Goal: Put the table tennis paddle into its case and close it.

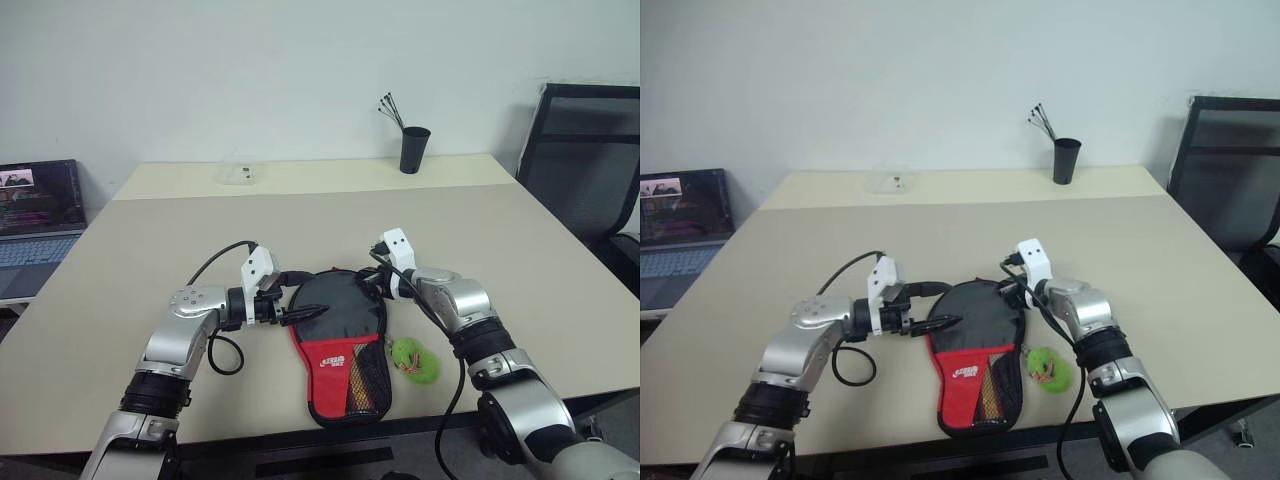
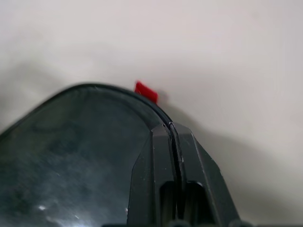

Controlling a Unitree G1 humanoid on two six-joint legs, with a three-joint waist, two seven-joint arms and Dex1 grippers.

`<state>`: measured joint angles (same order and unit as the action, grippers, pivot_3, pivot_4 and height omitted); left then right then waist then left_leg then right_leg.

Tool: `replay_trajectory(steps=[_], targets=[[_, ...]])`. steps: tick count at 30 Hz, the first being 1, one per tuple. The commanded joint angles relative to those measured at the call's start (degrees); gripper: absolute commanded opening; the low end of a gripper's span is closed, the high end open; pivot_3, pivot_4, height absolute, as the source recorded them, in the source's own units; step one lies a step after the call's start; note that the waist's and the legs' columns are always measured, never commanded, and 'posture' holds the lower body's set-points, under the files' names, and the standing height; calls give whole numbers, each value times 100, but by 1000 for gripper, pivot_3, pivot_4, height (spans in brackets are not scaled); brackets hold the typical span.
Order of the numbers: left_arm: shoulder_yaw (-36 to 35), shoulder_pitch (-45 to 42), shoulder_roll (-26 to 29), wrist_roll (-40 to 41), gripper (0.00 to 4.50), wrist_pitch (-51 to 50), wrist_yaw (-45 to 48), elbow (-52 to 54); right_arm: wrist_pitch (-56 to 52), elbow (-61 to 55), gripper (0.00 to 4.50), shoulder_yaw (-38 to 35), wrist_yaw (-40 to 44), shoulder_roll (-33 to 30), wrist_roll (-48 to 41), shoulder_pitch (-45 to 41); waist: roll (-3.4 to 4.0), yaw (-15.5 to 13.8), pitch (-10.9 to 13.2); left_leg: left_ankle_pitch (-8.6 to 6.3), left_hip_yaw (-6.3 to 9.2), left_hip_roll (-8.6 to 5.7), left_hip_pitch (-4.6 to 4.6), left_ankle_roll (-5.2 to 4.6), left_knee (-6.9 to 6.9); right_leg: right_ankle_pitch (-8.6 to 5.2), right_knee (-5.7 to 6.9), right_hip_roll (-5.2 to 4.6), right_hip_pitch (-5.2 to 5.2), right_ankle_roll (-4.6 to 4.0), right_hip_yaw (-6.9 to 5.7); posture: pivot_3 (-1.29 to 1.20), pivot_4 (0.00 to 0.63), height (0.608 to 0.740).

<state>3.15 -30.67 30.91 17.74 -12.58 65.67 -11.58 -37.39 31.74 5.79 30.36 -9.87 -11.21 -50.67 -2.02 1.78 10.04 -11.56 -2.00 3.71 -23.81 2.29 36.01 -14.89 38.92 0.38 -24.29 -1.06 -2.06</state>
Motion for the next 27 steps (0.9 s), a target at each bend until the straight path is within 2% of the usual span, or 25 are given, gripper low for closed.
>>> replay_trajectory(steps=[1, 5, 10, 12, 13, 18, 23, 27], targets=[[36, -115, -62, -10, 3873, 141, 23, 13, 114, -126, 552, -67, -41, -42, 87, -24, 0, 0, 0, 0, 0, 0, 0, 0, 0, 0, 0, 0, 0, 0, 0, 0, 150, 740], [172, -278, -171, -123, 3873, 330, 96, -256, -219, -1199, 1920, -221, 176, -275, -156, 244, 1, -13, 1, 0, 1, -1, -1, 0, 1, 0, 0, 0, 0, 0, 0, 0, 150, 740], [394, -536, -288, -391, 3873, 792, 269, -879, -1080, -2956, 3653, -225, 519, -964, -497, 1011, 2, -37, 2, 0, 1, -3, -4, 0, 0, 0, -4, 0, 0, 1, -2, 0, 150, 740], [511, -723, -367, -582, 3873, 1106, 301, -1305, -1530, -3787, 4341, -272, 802, -1429, -791, 1496, 2, -63, 1, 0, 3, -5, -5, 0, 2, 0, -5, -1, 1, 1, -6, 0, 150, 740], [534, -794, -406, -636, 3873, 1214, 316, -1461, -1693, -4073, 4471, -298, 888, -1586, -913, 1665, 2, -83, 2, 0, 2, -5, -3, 0, 2, 0, -5, -1, 1, 1, -6, 0, 150, 740], [723, -1238, -746, -930, 3873, 1782, 412, -2305, -2471, -5725, 4471, -468, 1543, -2701, -1747, 2775, 1, -156, 5, 0, 3, -8, -5, 0, 4, -1, -7, -1, 1, 1, -10, 0, 150, 740], [821, -1633, -1136, -1036, 3873, 1962, 572, -2778, -2389, -6186, 4471, -398, 1611, -3239, -1821, 3453, -2, -154, 7, 0, 9, -7, 1, 0, 8, -1, -5, 1, 7, 2, -15, 0, 150, 740], [892, -1847, -1272, -1169, 3873, 2105, 725, -3093, -2203, -6231, 4471, -167, 1566, -3391, -1709, 3651, -6, -142, 9, 0, 8, -10, -1, 0, 9, -2, -8, 2, 7, 2, -15, 0, 150, 740]])
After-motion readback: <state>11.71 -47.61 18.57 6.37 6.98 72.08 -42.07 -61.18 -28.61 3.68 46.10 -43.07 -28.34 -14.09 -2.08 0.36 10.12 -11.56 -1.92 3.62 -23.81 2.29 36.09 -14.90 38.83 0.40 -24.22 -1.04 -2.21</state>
